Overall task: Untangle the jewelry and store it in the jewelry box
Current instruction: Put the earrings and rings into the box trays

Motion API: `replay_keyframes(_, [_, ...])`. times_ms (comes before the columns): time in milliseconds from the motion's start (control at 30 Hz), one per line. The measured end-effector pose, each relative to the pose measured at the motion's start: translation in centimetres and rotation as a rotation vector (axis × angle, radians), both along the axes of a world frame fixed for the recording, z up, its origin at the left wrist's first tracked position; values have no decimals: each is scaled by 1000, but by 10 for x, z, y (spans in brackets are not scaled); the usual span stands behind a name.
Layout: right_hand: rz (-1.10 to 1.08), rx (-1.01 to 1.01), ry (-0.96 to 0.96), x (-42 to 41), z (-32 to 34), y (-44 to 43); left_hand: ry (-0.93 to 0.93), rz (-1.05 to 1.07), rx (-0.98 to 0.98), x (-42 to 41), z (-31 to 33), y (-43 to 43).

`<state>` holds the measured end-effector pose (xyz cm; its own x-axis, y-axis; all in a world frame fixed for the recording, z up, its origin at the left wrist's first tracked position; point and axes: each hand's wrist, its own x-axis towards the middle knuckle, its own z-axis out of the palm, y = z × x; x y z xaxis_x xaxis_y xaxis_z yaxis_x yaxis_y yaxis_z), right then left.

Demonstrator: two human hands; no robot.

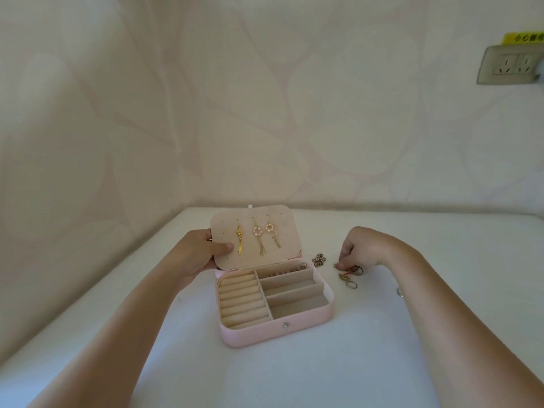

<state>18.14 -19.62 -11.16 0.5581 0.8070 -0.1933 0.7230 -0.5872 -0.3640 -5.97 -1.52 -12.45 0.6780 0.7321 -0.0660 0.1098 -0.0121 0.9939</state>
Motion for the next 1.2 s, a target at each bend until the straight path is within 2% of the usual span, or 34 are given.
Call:
replay_keyframes(67, [29, 0, -34, -2, 1, 0, 11, 27, 25, 1, -1, 1])
replay_keyframes(133, [51, 124, -26, -4, 5, -2, 23, 90, 73, 2, -1, 3])
replay_keyframes(267, [144, 547, 262, -18, 22, -6, -30, 193, 89, 2, 0, 7])
replay_keyframes(467, [334, 827, 454, -45, 32, 0, -25, 208, 110, 2, 2, 6])
replay_keyframes(667, [488, 714, 586, -70, 17, 14, 0, 210, 120, 2, 4, 5])
replay_keyframes(900, [487, 585, 622, -85, 7, 21, 12, 213, 125, 2, 5, 5])
replay_keyframes(967, [451, 518, 544, -83, 8, 19, 11, 211, 121, 2, 5, 5])
replay_keyframes(1100, [297, 358, 177, -63, 12, 11, 16, 215, 117, 2, 5, 3])
replay_keyframes(1200, [159, 326, 66, -36, 13, 3, 23, 215, 119, 2, 5, 3])
